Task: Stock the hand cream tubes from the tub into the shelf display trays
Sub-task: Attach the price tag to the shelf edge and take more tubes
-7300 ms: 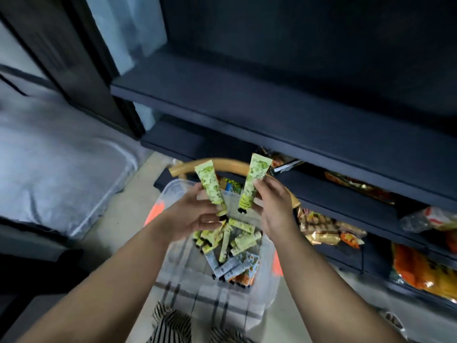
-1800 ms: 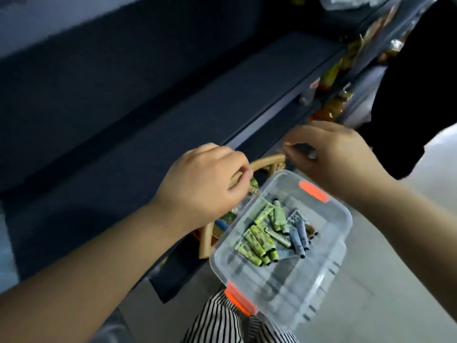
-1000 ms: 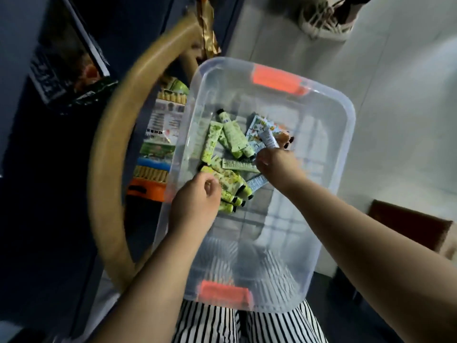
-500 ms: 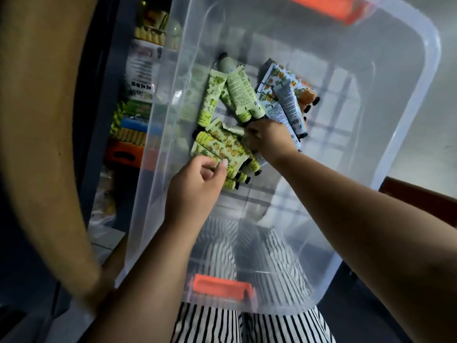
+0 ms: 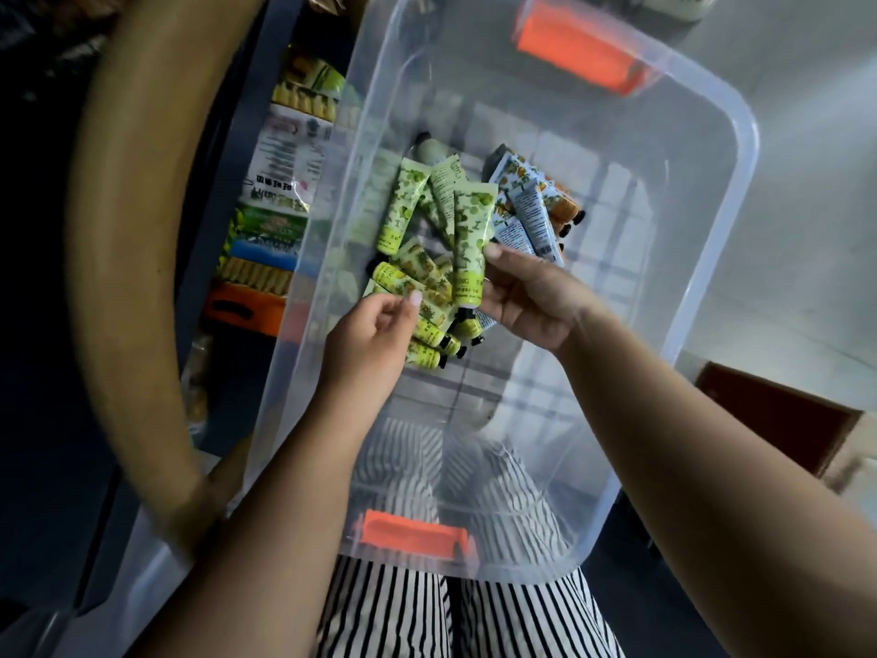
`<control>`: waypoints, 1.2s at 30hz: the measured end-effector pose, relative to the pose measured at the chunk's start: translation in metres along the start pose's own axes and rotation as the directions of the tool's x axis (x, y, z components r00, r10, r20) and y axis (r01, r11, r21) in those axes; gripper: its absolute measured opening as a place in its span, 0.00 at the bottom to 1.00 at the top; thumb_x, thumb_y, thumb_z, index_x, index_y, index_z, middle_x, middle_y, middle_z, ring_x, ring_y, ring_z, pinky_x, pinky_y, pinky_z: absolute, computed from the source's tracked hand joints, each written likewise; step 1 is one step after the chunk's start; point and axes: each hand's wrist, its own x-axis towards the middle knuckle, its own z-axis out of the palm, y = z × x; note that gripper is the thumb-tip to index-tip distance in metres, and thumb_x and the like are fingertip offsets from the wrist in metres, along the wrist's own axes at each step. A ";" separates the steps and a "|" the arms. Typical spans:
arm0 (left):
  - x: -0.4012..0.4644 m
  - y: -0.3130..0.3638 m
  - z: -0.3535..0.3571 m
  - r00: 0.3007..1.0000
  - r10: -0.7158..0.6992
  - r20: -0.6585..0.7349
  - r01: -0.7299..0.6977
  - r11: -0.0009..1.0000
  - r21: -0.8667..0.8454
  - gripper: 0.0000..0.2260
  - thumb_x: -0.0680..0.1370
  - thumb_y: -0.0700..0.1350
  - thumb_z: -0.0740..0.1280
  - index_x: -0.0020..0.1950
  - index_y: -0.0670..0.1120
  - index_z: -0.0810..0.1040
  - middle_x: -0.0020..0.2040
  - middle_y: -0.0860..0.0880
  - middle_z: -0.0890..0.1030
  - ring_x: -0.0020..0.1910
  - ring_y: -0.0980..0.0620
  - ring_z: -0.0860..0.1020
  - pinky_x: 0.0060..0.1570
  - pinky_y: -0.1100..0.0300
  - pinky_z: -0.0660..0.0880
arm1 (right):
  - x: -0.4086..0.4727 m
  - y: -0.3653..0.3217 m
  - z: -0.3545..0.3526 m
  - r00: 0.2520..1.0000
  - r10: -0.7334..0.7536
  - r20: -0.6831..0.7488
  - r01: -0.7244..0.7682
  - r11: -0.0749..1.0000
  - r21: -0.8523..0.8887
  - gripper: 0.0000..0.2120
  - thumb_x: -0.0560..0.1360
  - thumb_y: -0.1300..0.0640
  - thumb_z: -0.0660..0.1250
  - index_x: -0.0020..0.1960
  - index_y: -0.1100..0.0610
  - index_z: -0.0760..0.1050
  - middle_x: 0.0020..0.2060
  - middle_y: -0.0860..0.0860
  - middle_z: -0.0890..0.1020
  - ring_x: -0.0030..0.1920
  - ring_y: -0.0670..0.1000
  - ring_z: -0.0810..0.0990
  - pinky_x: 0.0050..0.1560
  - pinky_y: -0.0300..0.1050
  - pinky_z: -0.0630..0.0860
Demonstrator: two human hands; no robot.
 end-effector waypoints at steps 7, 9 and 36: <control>0.049 0.012 0.025 0.994 -0.108 0.033 0.112 0.973 -0.200 0.10 0.79 0.51 0.60 0.39 0.52 0.72 0.40 0.50 0.77 0.44 0.48 0.76 0.51 0.53 0.73 | -0.029 0.004 -0.014 0.963 -0.265 -0.048 0.268 0.930 0.251 0.25 0.43 0.52 0.82 0.39 0.57 0.83 0.37 0.52 0.85 0.37 0.49 0.82 0.38 0.41 0.80; 0.067 0.018 0.041 0.995 -0.096 0.022 0.098 0.967 -0.236 0.09 0.79 0.50 0.60 0.44 0.47 0.76 0.45 0.46 0.79 0.47 0.46 0.77 0.52 0.53 0.72 | -0.033 0.000 -0.015 0.951 -0.286 -0.113 0.307 0.915 0.263 0.19 0.49 0.53 0.79 0.38 0.56 0.82 0.38 0.51 0.84 0.38 0.49 0.82 0.39 0.40 0.79; 0.056 0.063 0.023 0.988 0.060 -0.142 -0.137 0.763 -0.632 0.07 0.77 0.49 0.63 0.51 0.47 0.73 0.53 0.48 0.78 0.54 0.52 0.77 0.54 0.58 0.74 | -0.060 -0.011 0.003 0.903 -0.374 -0.210 0.414 0.887 0.204 0.19 0.65 0.54 0.65 0.54 0.57 0.76 0.38 0.49 0.81 0.32 0.45 0.77 0.29 0.35 0.70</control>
